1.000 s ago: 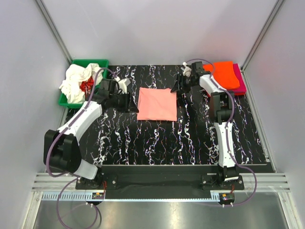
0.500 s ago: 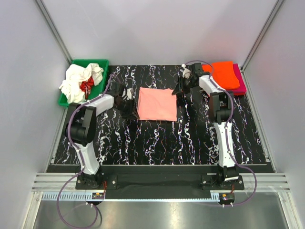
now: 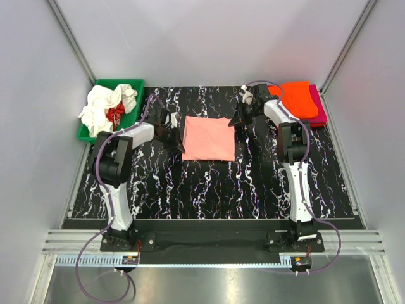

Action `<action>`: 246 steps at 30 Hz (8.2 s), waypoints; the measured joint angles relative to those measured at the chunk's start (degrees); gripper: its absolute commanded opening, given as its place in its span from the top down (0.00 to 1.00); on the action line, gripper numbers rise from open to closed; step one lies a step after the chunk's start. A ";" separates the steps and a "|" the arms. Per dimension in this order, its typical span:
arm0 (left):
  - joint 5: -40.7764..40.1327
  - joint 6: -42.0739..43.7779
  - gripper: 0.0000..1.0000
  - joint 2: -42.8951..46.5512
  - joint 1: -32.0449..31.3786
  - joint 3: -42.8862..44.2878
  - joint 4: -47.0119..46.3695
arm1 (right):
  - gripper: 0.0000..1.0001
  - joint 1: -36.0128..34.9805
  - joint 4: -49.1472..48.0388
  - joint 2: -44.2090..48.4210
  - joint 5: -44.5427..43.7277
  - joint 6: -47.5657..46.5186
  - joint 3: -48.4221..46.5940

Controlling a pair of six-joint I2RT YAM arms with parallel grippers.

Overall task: Fold and stack the t-shirts
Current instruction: Fold the tshirt, then neatly place the folded tshirt to the corner, then reset both grippers

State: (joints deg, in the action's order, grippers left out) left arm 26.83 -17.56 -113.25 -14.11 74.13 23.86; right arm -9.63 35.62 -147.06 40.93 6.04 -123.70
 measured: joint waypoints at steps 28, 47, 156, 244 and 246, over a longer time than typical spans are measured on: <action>-2.91 -10.64 0.67 7.26 1.66 -10.82 -5.27 | 1.00 0.68 -9.57 3.80 2.21 5.31 9.73; 3.54 0.02 0.63 27.34 2.14 -6.47 6.43 | 1.00 0.68 -6.14 28.74 -13.51 -4.92 17.42; 10.51 -0.26 0.57 29.62 3.61 -10.88 3.26 | 1.00 26.36 7.41 4.31 -20.76 -25.81 -34.51; 14.62 0.87 0.01 47.28 3.89 -9.90 -2.91 | 0.00 3.78 -15.19 80.50 -17.31 22.45 48.96; 14.69 0.81 0.01 48.70 3.96 -10.32 -3.93 | 0.00 4.85 -14.75 86.27 -18.10 23.45 56.50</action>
State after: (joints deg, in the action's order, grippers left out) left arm 41.52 -16.75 -64.55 -10.15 63.81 19.92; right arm -4.78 20.86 -60.80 22.83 29.50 -67.20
